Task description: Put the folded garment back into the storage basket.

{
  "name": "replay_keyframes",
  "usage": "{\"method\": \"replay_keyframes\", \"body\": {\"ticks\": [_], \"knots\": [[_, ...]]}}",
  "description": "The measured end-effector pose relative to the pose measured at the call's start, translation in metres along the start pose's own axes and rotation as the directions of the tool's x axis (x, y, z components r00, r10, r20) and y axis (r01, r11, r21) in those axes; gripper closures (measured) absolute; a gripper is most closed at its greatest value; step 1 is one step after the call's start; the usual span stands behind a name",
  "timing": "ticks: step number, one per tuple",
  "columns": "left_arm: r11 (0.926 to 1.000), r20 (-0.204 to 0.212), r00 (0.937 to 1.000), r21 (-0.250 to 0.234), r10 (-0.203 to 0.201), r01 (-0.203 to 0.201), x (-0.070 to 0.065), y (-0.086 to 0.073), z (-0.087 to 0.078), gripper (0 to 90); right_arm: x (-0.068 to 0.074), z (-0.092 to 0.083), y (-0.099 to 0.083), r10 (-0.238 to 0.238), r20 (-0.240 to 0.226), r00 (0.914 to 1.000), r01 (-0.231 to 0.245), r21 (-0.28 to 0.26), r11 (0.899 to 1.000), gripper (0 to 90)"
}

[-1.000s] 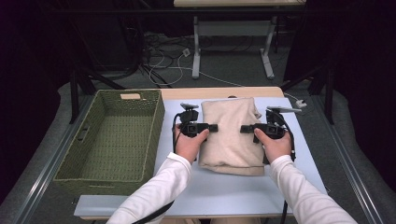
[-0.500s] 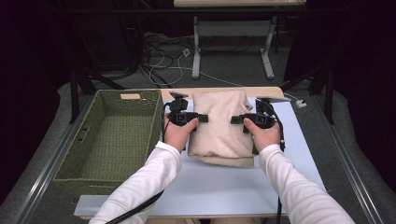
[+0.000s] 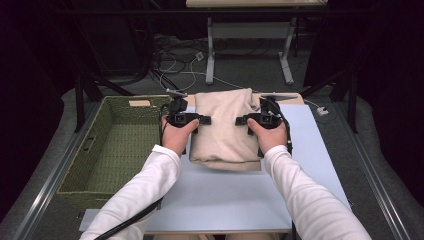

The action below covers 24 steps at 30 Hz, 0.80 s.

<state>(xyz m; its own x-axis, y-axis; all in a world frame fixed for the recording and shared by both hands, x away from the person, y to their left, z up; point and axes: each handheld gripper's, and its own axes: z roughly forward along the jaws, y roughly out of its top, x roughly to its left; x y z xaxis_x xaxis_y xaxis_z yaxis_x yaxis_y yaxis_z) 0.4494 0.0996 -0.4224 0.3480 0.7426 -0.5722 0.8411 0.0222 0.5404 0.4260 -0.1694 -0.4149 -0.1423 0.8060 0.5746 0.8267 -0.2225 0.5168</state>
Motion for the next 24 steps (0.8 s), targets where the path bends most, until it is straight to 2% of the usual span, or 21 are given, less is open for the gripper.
{"method": "replay_keyframes", "body": {"ticks": [16, 20, 23, 24], "knots": [[0.9995, 0.004, 0.9995, -0.006, -0.031, 0.031, 0.020, 0.010, -0.033, 61.4, 0.032, 0.013, 0.001, 0.011, -0.016, 0.9998, -0.011, 0.010, 1.000, 65.3], [0.9997, 0.006, 0.9997, -0.010, -0.022, 0.022, 0.026, 0.012, -0.046, 61.4, 0.045, 0.015, 0.003, 0.012, -0.019, 0.9998, -0.012, 0.011, 1.000, 65.2], [0.9990, 0.006, 0.9992, -0.021, -0.039, 0.039, 0.030, 0.013, -0.055, 61.4, 0.056, 0.017, 0.004, 0.002, -0.017, 0.9998, -0.002, 0.008, 1.000, 65.2], [0.9993, 0.003, 0.9996, -0.023, -0.029, 0.029, 0.032, 0.014, -0.059, 61.4, 0.060, 0.017, 0.004, -0.004, -0.018, 0.9998, 0.005, 0.012, 1.000, 65.3]]}}
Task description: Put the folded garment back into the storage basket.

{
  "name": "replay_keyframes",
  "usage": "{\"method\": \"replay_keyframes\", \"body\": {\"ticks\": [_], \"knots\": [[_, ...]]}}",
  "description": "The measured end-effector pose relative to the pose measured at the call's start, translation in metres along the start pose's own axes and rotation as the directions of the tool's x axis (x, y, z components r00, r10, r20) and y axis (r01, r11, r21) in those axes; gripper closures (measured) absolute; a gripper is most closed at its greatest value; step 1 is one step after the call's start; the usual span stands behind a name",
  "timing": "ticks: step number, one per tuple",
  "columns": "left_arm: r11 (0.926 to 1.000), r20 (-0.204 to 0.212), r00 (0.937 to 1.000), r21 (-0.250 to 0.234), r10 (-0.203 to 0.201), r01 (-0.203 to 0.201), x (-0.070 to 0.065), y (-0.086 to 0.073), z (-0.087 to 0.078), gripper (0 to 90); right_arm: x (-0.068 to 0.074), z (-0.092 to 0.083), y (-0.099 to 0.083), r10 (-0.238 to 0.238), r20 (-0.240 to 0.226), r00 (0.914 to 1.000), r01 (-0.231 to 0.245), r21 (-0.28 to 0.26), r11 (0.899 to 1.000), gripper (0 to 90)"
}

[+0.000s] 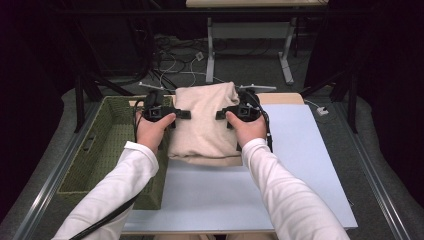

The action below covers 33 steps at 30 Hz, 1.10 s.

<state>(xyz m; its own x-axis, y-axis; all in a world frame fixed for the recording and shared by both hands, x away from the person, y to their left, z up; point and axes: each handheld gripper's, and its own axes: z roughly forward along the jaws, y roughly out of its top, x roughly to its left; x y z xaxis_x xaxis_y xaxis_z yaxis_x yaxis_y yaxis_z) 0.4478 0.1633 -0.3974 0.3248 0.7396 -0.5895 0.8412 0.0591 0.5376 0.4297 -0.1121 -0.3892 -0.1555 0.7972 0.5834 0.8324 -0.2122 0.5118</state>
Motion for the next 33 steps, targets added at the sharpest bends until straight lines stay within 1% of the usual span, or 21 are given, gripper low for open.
{"method": "replay_keyframes", "body": {"ticks": [2, 5, 6, 7, 8, 9, 10, 11, 12, 14, 15, 16, 17, 20, 22, 23, 26, 27, 28, 32, 33], "knots": [[1.0000, 0.003, 1.0000, 0.004, -0.007, 0.007, 0.004, 0.002, -0.007, 61.4, 0.008, 0.003, -0.001, -0.007, -0.003, 1.0000, 0.007, -0.004, 1.000, 65.2], [0.9998, 0.002, 0.9998, -0.001, -0.018, 0.018, 0.011, 0.003, -0.016, 61.4, 0.017, 0.007, -0.002, -0.002, -0.010, 0.9999, 0.002, 0.000, 1.000, 65.2], [0.9998, 0.002, 0.9998, 0.003, -0.018, 0.018, 0.013, 0.003, -0.019, 61.4, 0.023, 0.010, -0.002, -0.007, -0.009, 0.9999, 0.007, 0.012, 1.000, 65.3], [0.9998, -0.001, 0.9998, 0.002, -0.022, 0.022, 0.015, 0.003, -0.021, 61.4, 0.023, 0.010, -0.002, -0.007, -0.009, 0.9999, 0.007, 0.012, 1.000, 65.3], [0.9996, -0.002, 0.9996, -0.002, -0.029, 0.029, 0.018, 0.003, -0.024, 61.4, 0.027, 0.012, -0.002, -0.005, -0.010, 0.9999, 0.005, 0.017, 1.000, 65.2], [0.9994, -0.001, 0.9994, -0.007, -0.035, 0.035, 0.019, 0.004, -0.026, 61.4, 0.031, 0.013, -0.001, -0.014, -0.009, 0.9999, 0.014, 0.023, 1.000, 65.2], [0.9995, 0.000, 0.9995, -0.004, -0.032, 0.032, 0.023, 0.005, -0.030, 61.4, 0.033, 0.014, -0.001, -0.012, -0.012, 0.9999, 0.012, 0.022, 1.000, 65.2], [0.9991, 0.002, 0.9992, -0.010, -0.040, 0.040, 0.024, 0.005, -0.033, 61.4, 0.037, 0.016, -0.001, -0.018, -0.016, 0.9997, 0.019, 0.020, 1.000, 65.2], [0.9994, 0.000, 0.9994, -0.010, -0.034, 0.034, 0.026, 0.006, -0.036, 61.4, 0.040, 0.017, 0.000, -0.015, -0.018, 0.9997, 0.015, 0.023, 1.000, 65.2], [0.9991, -0.004, 0.9992, -0.016, -0.040, 0.040, 0.030, 0.008, -0.041, 61.5, 0.047, 0.020, 0.000, -0.030, -0.017, 0.9994, 0.030, 0.023, 0.999, 65.2], [0.9992, -0.009, 0.9992, -0.011, -0.038, 0.038, 0.032, 0.009, -0.044, 61.5, 0.050, 0.022, 0.001, -0.037, -0.018, 0.9992, 0.037, 0.022, 0.999, 65.2], [0.9992, -0.013, 0.9992, -0.018, -0.037, 0.037, 0.035, 0.010, -0.048, 61.5, 0.054, 0.025, 0.001, -0.041, -0.019, 0.9990, 0.042, 0.021, 0.999, 65.2], [0.9994, -0.015, 0.9993, -0.011, -0.033, 0.033, 0.037, 0.011, -0.050, 61.5, 0.058, 0.028, 0.001, -0.045, -0.021, 0.9988, 0.045, 0.026, 0.999, 65.2], [0.9991, -0.019, 0.9990, -0.013, -0.040, 0.039, 0.045, 0.014, -0.059, 61.5, 0.067, 0.034, 0.001, -0.055, -0.026, 0.9982, 0.055, 0.034, 0.998, 65.2], [0.9983, -0.021, 0.9984, -0.026, -0.052, 0.052, 0.049, 0.015, -0.065, 61.5, 0.074, 0.038, 0.000, -0.060, -0.032, 0.9977, 0.062, 0.038, 0.997, 65.2], [0.9992, -0.027, 0.9989, -0.015, -0.037, 0.037, 0.053, 0.016, -0.069, 61.5, 0.077, 0.041, 0.000, -0.060, -0.034, 0.9976, 0.061, 0.037, 0.997, 65.2], [0.9990, -0.040, 0.9983, -0.015, -0.043, 0.042, 0.059, 0.017, -0.080, 61.5, 0.087, 0.047, -0.001, -0.067, -0.041, 0.9969, 0.069, 0.047, 0.996, 65.1], [0.9986, -0.045, 0.9977, -0.016, -0.051, 0.050, 0.060, 0.017, -0.084, 61.5, 0.091, 0.049, -0.002, -0.074, -0.044, 0.9963, 0.076, 0.048, 0.996, 65.2], [0.9989, -0.049, 0.9978, -0.015, -0.046, 0.045, 0.062, 0.017, -0.087, 61.5, 0.095, 0.051, -0.002, -0.074, -0.045, 0.9963, 0.076, 0.049, 0.996, 65.1], [0.9976, -0.052, 0.9966, -0.032, -0.063, 0.062, 0.070, 0.014, -0.102, 61.5, 0.110, 0.056, -0.006, -0.087, -0.052, 0.9949, 0.089, 0.048, 0.995, 65.2], [0.9979, -0.052, 0.9968, -0.024, -0.061, 0.060, 0.072, 0.014, -0.105, 61.5, 0.114, 0.057, -0.007, -0.093, -0.053, 0.9943, 0.095, 0.048, 0.994, 65.2]]}}
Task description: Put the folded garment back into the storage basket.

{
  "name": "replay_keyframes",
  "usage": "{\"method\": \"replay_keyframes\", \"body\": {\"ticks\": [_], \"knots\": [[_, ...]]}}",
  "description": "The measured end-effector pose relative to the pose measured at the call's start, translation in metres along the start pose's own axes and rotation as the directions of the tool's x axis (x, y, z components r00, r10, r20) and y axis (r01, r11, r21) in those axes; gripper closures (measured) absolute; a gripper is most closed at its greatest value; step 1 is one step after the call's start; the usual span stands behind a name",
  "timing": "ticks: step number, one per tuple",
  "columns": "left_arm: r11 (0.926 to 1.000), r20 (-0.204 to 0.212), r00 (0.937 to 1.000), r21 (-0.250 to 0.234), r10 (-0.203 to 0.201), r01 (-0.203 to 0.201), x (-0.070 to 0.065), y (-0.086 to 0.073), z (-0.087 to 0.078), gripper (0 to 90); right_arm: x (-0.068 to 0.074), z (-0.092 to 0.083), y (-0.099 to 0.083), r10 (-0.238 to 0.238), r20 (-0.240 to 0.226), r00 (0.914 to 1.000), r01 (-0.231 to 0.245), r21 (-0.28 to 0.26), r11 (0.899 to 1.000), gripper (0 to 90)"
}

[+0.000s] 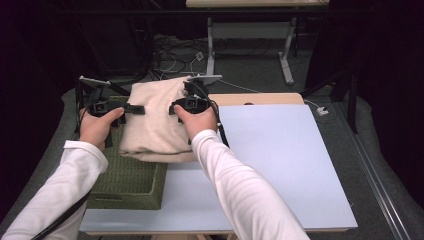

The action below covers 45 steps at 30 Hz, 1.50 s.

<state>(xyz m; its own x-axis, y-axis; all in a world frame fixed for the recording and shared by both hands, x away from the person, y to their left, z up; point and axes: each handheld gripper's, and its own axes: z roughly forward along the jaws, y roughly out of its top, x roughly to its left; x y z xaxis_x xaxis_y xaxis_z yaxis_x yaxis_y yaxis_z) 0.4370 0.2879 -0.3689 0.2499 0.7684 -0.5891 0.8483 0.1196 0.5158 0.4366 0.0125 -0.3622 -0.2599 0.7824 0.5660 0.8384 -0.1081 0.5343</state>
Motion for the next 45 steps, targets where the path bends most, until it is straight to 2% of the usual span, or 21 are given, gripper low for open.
{"method": "replay_keyframes", "body": {"ticks": [3, 7, 18, 21, 31, 33, 38, 39, 45], "knots": [[1.0000, -0.005, 1.0000, -0.005, -0.008, 0.008, 0.005, -0.001, -0.010, 61.5, 0.011, 0.003, -0.003, -0.001, -0.007, 1.0000, 0.001, 0.002, 1.000, 65.1], [1.0000, -0.012, 0.9999, 0.000, 0.008, -0.008, 0.009, 0.000, -0.020, 61.6, 0.022, 0.006, -0.008, -0.007, -0.008, 0.9999, 0.007, -0.005, 1.000, 65.1], [0.9995, -0.049, 0.9986, 0.025, 0.020, -0.019, 0.014, -0.002, -0.037, 61.5, 0.036, 0.014, -0.017, 0.004, -0.025, 0.9997, -0.004, 0.002, 1.000, 65.1], [0.9992, -0.058, 0.9978, 0.024, 0.032, -0.031, 0.016, -0.002, -0.039, 61.5, 0.040, 0.016, -0.019, 0.007, -0.027, 0.9996, -0.007, -0.001, 1.000, 65.1], [0.9997, -0.061, 0.9981, 0.024, 0.010, -0.008, 0.025, -0.004, -0.045, 61.5, 0.048, 0.024, -0.023, 0.010, -0.029, 0.9995, -0.010, 0.005, 1.000, 65.0], [0.9993, -0.064, 0.9976, 0.031, 0.025, -0.023, 0.028, -0.003, -0.046, 61.5, 0.049, 0.026, -0.023, 0.011, -0.028, 0.9995, -0.011, 0.004, 1.000, 65.0], [0.9990, -0.066, 0.9977, 0.043, 0.015, -0.012, 0.035, -0.003, -0.046, 61.4, 0.053, 0.033, -0.027, 0.013, -0.022, 0.9997, -0.013, 0.005, 1.000, 65.0], [0.9987, -0.069, 0.9973, 0.046, 0.025, -0.022, 0.037, -0.003, -0.046, 61.4, 0.053, 0.034, -0.027, 0.011, -0.021, 0.9997, -0.011, 0.006, 1.000, 65.0], [0.9982, -0.075, 0.9969, 0.058, 0.023, -0.018, 0.048, -0.004, -0.045, 61.3, 0.056, 0.044, -0.032, 0.009, -0.016, 0.9998, -0.009, 0.013, 1.000, 65.0]]}}
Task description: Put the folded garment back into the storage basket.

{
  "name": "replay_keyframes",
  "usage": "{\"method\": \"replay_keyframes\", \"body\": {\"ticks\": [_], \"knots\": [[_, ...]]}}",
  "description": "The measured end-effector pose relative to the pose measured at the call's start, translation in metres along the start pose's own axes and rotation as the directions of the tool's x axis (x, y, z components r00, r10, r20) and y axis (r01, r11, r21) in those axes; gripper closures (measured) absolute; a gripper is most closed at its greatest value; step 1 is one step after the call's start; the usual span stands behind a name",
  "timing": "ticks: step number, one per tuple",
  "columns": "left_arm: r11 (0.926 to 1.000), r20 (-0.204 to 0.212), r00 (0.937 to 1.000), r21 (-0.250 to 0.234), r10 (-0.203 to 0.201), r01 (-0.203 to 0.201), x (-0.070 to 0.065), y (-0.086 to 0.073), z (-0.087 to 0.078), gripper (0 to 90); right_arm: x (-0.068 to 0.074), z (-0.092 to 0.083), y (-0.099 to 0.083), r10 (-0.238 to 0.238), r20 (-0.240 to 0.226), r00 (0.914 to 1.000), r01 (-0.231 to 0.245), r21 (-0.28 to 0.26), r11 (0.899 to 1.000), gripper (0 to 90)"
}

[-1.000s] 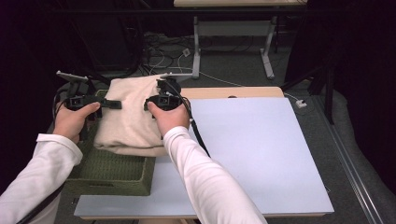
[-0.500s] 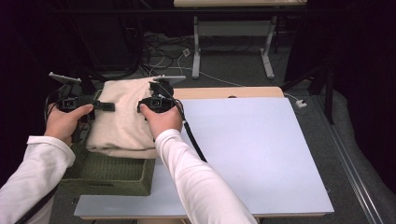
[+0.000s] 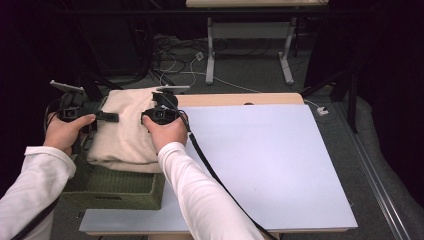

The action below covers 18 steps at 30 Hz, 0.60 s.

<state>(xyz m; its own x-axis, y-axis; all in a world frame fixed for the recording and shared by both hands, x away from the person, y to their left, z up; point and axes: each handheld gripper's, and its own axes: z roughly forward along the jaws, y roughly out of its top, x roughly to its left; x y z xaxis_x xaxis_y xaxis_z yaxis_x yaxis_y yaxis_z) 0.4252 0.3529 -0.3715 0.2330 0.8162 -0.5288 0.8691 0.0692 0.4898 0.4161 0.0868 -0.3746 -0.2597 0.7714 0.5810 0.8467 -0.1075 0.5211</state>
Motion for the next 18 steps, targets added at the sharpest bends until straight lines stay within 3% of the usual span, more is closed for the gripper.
{"method": "replay_keyframes", "body": {"ticks": [18], "knots": [[0.9987, 0.015, 0.9991, 0.034, -0.038, 0.038, 0.035, -0.008, 0.014, 61.3, 0.003, 0.030, -0.010, 0.004, 0.009, 0.9999, -0.005, 0.026, 1.000, 65.0]]}}
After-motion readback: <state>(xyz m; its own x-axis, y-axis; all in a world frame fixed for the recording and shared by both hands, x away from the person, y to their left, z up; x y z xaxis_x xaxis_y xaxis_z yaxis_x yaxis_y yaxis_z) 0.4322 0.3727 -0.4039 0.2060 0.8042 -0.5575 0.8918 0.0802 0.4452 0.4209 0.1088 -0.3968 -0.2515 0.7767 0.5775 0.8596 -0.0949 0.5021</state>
